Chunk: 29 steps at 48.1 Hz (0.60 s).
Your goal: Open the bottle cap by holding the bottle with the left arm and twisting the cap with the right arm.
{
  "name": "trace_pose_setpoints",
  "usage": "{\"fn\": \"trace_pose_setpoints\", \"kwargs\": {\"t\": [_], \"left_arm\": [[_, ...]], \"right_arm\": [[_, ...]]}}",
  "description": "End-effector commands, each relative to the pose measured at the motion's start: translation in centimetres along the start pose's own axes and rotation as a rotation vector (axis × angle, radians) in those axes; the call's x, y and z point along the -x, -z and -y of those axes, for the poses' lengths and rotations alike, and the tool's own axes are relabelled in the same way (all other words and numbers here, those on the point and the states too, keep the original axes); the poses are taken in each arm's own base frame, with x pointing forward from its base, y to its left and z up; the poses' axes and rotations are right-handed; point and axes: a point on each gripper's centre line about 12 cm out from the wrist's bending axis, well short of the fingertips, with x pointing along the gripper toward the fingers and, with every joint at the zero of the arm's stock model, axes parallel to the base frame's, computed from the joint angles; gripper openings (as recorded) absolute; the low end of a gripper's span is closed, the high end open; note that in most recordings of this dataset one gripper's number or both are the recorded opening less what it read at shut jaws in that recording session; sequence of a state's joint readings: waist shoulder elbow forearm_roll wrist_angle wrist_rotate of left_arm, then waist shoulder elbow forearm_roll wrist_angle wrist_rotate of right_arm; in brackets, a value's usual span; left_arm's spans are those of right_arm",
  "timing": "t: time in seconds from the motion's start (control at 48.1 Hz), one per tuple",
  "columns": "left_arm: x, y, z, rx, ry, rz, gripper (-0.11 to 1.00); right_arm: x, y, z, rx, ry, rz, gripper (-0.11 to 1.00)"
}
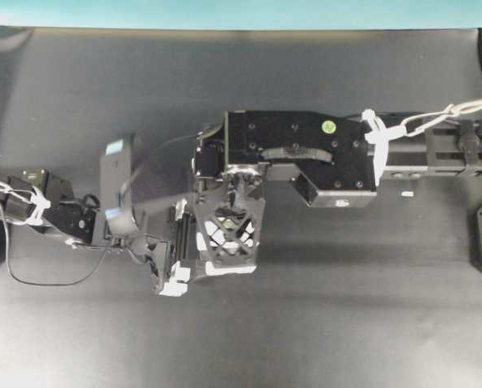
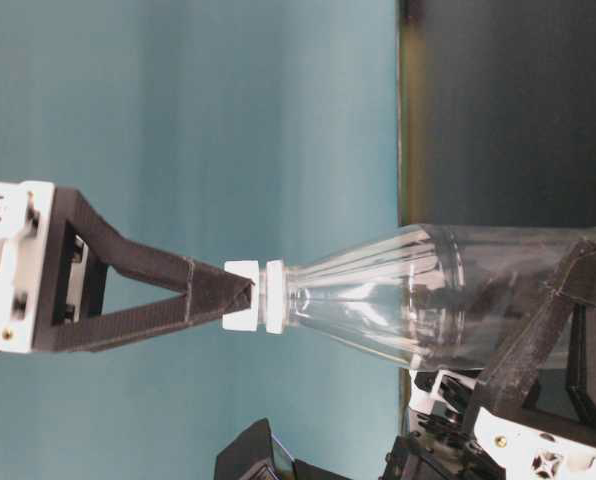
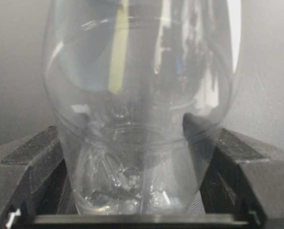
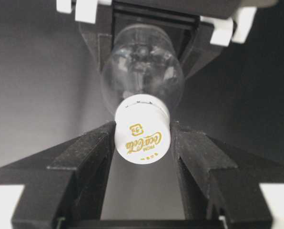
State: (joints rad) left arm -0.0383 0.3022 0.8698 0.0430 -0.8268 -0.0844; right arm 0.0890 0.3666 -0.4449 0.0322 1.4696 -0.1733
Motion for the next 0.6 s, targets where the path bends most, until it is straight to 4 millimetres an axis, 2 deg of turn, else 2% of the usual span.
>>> {"fn": "trace_pose_setpoints", "kwargs": {"t": [0.0,0.374,0.582], "left_arm": [[0.0,0.2,0.1,0.000,0.004,-0.013,0.80],[-0.1,0.2,0.2,0.003,0.004,-0.016,0.80],[-0.1,0.3,0.2,0.002,0.006,-0.019,0.80]], "right_arm": [[0.0,-0.3,-1.3,0.106,0.005,0.006,0.37],[-0.3,0.1,-2.1,0.527,-0.001,-0.006,0.37],[-0.9,0.8,-2.5,0.562,-0.003,-0.010,0.37]]}}
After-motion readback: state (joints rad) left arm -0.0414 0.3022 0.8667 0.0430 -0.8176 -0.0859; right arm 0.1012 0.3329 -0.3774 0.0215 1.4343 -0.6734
